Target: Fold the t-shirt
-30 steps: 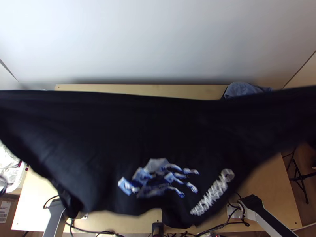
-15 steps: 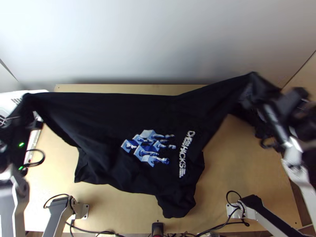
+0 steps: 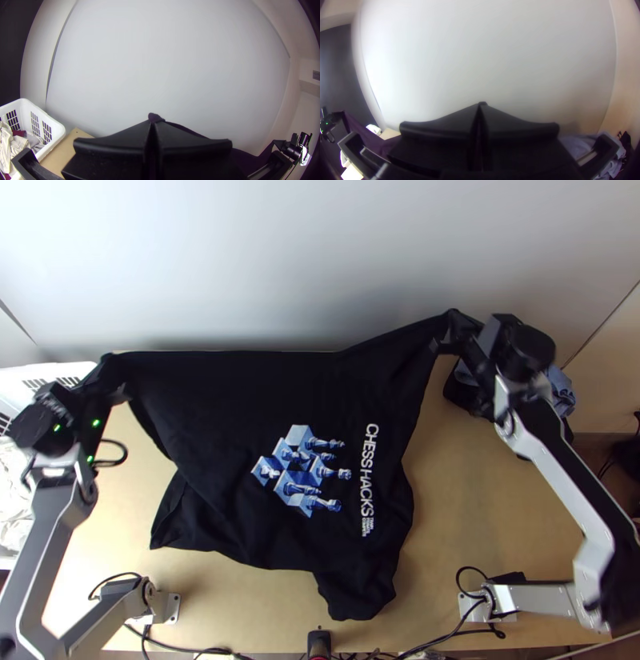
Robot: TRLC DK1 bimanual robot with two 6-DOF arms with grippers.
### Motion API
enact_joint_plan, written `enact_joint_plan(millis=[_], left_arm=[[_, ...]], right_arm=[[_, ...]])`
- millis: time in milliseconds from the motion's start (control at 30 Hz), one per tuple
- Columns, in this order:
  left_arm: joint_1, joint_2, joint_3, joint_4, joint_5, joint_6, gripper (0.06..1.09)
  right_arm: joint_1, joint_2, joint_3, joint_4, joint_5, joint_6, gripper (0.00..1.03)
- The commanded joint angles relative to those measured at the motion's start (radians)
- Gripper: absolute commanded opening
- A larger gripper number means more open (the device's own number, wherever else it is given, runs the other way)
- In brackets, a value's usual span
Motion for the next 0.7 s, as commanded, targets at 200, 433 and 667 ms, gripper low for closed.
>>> enact_joint_plan(millis=[200,433,667], left_arm=[[-0.085,0.452,0.225,0.108,-0.117,0.028,0.10],[-0.087,0.662,0.347,0.145,-0.122,0.086,0.10],[-0.088,0.826,0.459,0.153,-0.122,0.109,0.10]], right_arm=[[-0.048,0.426,0.316,0.069,-0.006,-0.042,0.03],[-0.048,0.627,0.556,0.043,-0.006,-0.067,0.03],[-0.049,0.796,0.797,-0.041,-0.003,-0.073,0.03]])
